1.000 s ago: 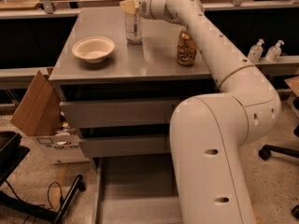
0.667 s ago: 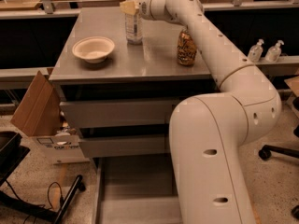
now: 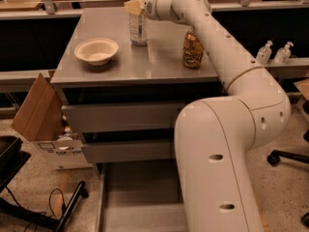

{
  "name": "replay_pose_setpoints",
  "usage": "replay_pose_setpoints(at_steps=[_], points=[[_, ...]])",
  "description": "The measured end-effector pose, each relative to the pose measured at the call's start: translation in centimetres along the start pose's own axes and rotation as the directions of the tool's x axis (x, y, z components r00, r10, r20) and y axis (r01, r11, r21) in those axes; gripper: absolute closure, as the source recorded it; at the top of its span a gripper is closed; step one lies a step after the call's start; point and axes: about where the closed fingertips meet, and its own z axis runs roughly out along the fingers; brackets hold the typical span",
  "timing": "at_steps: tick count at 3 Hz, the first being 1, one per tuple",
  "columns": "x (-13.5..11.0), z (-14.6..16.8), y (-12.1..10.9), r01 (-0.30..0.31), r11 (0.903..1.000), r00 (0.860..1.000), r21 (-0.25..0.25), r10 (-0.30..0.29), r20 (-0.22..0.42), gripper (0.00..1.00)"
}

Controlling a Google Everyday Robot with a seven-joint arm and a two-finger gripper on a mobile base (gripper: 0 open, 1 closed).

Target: Pick blue plastic bottle from bottom drawer and place on counter

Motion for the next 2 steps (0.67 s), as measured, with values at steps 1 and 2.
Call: replay_pose_setpoints(at_steps=[1,2], points=[[0.02,0.05,0.04,0.0,1.0,1.0,-0.001,0.0,-0.001,0.2],[0.06,0.1,0.07,0.0,1.0,1.0,-0.001,0.0,-0.001,0.0]])
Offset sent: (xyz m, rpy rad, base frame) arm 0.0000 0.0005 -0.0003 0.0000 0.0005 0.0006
